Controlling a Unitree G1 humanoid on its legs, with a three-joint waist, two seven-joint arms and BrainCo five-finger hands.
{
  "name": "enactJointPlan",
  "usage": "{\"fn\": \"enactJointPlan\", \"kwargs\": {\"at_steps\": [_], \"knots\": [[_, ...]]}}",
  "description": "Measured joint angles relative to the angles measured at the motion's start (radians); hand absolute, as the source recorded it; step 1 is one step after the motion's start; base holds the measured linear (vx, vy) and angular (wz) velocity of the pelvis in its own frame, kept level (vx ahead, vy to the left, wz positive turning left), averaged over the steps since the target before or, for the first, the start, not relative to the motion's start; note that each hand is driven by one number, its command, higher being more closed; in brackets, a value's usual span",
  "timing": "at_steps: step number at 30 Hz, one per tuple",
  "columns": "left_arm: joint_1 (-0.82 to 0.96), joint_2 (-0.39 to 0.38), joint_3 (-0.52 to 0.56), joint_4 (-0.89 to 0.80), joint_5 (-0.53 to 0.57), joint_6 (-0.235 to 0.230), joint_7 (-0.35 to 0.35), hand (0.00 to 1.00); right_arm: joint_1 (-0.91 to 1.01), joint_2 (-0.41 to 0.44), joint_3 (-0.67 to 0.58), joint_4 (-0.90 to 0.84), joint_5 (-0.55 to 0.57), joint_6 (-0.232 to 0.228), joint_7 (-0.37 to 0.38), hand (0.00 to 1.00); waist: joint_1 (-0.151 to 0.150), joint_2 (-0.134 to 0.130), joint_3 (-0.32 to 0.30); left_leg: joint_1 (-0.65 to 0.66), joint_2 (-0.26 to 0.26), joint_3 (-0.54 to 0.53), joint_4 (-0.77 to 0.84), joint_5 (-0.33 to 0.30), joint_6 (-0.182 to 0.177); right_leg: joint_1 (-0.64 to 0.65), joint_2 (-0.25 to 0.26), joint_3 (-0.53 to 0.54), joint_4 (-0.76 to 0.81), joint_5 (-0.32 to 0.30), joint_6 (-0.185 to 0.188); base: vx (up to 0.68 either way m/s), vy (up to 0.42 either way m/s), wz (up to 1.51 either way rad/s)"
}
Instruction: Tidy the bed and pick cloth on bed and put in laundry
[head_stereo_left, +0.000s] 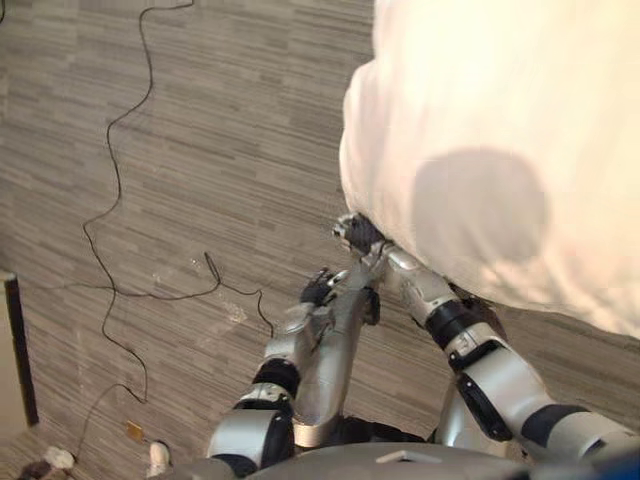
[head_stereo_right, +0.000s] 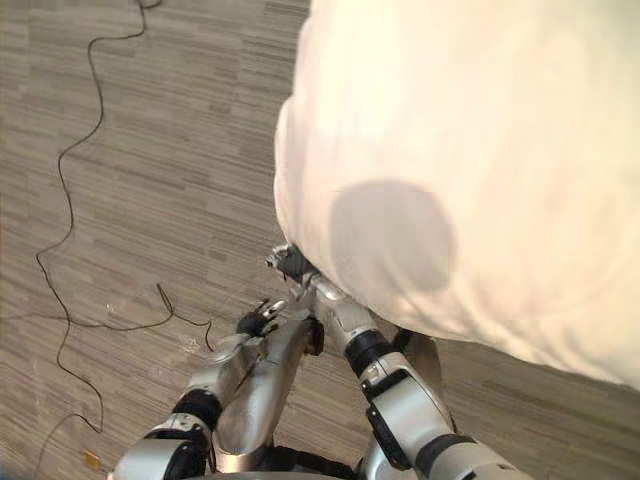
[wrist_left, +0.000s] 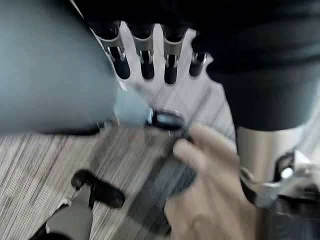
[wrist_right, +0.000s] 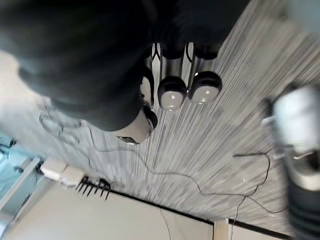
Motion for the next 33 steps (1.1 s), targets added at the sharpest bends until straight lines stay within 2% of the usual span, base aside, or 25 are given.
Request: {"fn": "enactJointPlan", "kwargs": {"at_steps": [2, 5, 7, 10, 12, 16, 18, 20, 21, 22, 24, 26, 29, 31, 33], "knots": [[-0.004, -0.009, 0.000, 0.003, -0.003, 0.001, -0.010, 0.00, 0.011, -0.007, 0.006, 0.005, 0.001, -0.003, 0.000, 1.00, -0.007, 0.001, -0.001, 0.000, 0.009, 0.018, 0.001, 0.003, 0.000, -0.007, 0.009, 0.011, -0.001, 0.000, -0.002, 0.02, -0.060, -0.18], [-0.016, -0.010, 0.008, 0.015, -0.032, 0.007, -0.023, 0.00, 0.025, -0.006, -0.005, 0.003, 0.011, -0.032, 0.002, 1.00, -0.030, 0.001, -0.001, 0.002, 0.017, 0.020, 0.001, 0.005, -0.005, -0.006, 0.018, 0.011, -0.004, -0.002, -0.004, 0.01, -0.041, -0.05], [-0.031, -0.015, 0.024, 0.028, -0.032, 0.008, -0.024, 0.00, 0.061, -0.009, -0.060, -0.011, 0.016, -0.075, 0.008, 1.00, -0.042, 0.002, -0.001, 0.007, 0.020, 0.032, 0.000, 0.005, -0.005, -0.005, 0.022, 0.019, -0.006, -0.001, -0.007, 0.00, -0.011, -0.11], [-0.032, -0.023, 0.060, 0.027, -0.055, 0.013, -0.021, 0.00, 0.098, -0.010, -0.112, -0.031, 0.015, -0.099, 0.026, 1.00, -0.068, 0.002, -0.002, 0.016, 0.025, 0.053, 0.000, 0.003, -0.006, 0.001, 0.029, 0.033, -0.024, 0.015, -0.007, -0.03, 0.018, -0.22], [-0.034, -0.021, 0.074, 0.016, -0.070, 0.030, -0.014, 0.00, 0.133, -0.010, -0.157, -0.046, 0.012, -0.122, 0.032, 1.00, -0.091, 0.002, -0.002, 0.026, 0.033, 0.070, 0.000, -0.002, -0.004, 0.020, 0.039, 0.036, -0.047, 0.031, -0.004, -0.04, 0.035, -0.24], [-0.031, -0.014, 0.081, -0.005, -0.071, 0.111, 0.015, 0.00, 0.230, -0.024, -0.376, -0.048, 0.012, -0.170, 0.037, 1.00, -0.118, -0.008, -0.004, 0.101, 0.048, 0.123, 0.002, -0.027, 0.015, 0.106, 0.062, 0.064, -0.118, 0.066, -0.001, -0.04, 0.048, -0.44], [-0.031, 0.005, 0.081, -0.007, -0.070, 0.141, 0.015, 0.00, 0.264, -0.050, -0.499, -0.039, 0.021, -0.187, 0.030, 1.00, -0.136, -0.027, -0.012, 0.133, 0.050, 0.151, 0.002, -0.040, 0.023, 0.135, 0.065, 0.074, -0.145, 0.081, 0.001, -0.03, 0.048, -0.44], [-0.026, 0.037, 0.073, -0.003, -0.068, 0.191, 0.013, 0.00, 0.293, -0.114, -0.621, -0.028, 0.053, -0.210, 0.025, 1.00, -0.158, -0.053, -0.023, 0.185, 0.054, 0.172, -0.001, -0.050, 0.022, 0.203, 0.074, 0.083, -0.202, 0.104, 0.014, 0.03, 0.042, -0.37], [-0.022, 0.044, 0.069, -0.003, -0.067, 0.204, 0.013, 0.00, 0.306, -0.130, -0.642, -0.026, 0.057, -0.215, 0.026, 1.00, -0.162, -0.061, -0.027, 0.202, 0.056, 0.177, -0.002, -0.054, 0.023, 0.223, 0.076, 0.085, -0.216, 0.108, 0.017, 0.07, 0.028, -0.34], [-0.008, 0.059, 0.061, -0.003, -0.062, 0.225, 0.007, 0.00, 0.338, -0.146, -0.678, -0.017, 0.064, -0.224, 0.023, 1.00, -0.168, -0.080, -0.038, 0.239, 0.057, 0.183, -0.006, -0.063, 0.020, 0.264, 0.079, 0.086, -0.242, 0.119, 0.013, 0.10, 0.009, -0.28], [0.021, 0.083, 0.047, -0.001, -0.059, 0.247, -0.011, 0.00, 0.391, -0.143, -0.731, 0.011, 0.089, -0.225, 0.013, 1.00, -0.179, -0.106, -0.057, 0.297, 0.057, 0.183, -0.021, -0.067, 0.015, 0.332, 0.085, 0.083, -0.276, 0.126, 0.020, 0.12, -0.007, -0.16], [0.061, 0.111, 0.004, 0.001, -0.020, 0.262, -0.046, 0.00, 0.452, -0.132, -0.802, 0.060, 0.092, -0.224, -0.031, 1.00, -0.187, -0.124, -0.084, 0.356, 0.057, 0.178, -0.028, -0.073, 0.010, 0.408, 0.089, 0.072, -0.315, 0.127, 0.021, 0.15, -0.016, 0.01], [0.127, 0.145, -0.028, 0.047, 0.022, 0.274, -0.091, 0.00, 0.511, -0.124, -0.884, 0.133, 0.100, -0.227, -0.114, 1.00, -0.197, -0.126, -0.144, 0.428, 0.053, 0.173, -0.029, -0.092, -0.010, 0.505, 0.092, 0.062, -0.361, 0.130, 0.025, 0.15, -0.015, -0.01], [0.168, 0.165, -0.029, 0.081, 0.050, 0.284, -0.119, 0.00, 0.536, -0.126, -0.928, 0.149, 0.138, -0.254, -0.161, 1.00, -0.201, -0.124, -0.176, 0.489, 0.054, 0.170, -0.030, -0.107, -0.008, 0.577, 0.095, 0.060, -0.387, 0.130, 0.025, 0.12, -0.023, -0.10], [0.212, 0.187, -0.031, 0.094, 0.074, 0.295, -0.156, 0.00, 0.553, -0.137, -0.975, 0.143, 0.171, -0.326, -0.220, 1.00, -0.203, -0.122, -0.225, 0.548, 0.054, 0.172, -0.035, -0.123, -0.014, 0.646, 0.097, 0.059, -0.413, 0.126, 0.029, 0.08, -0.028, -0.11]]}}
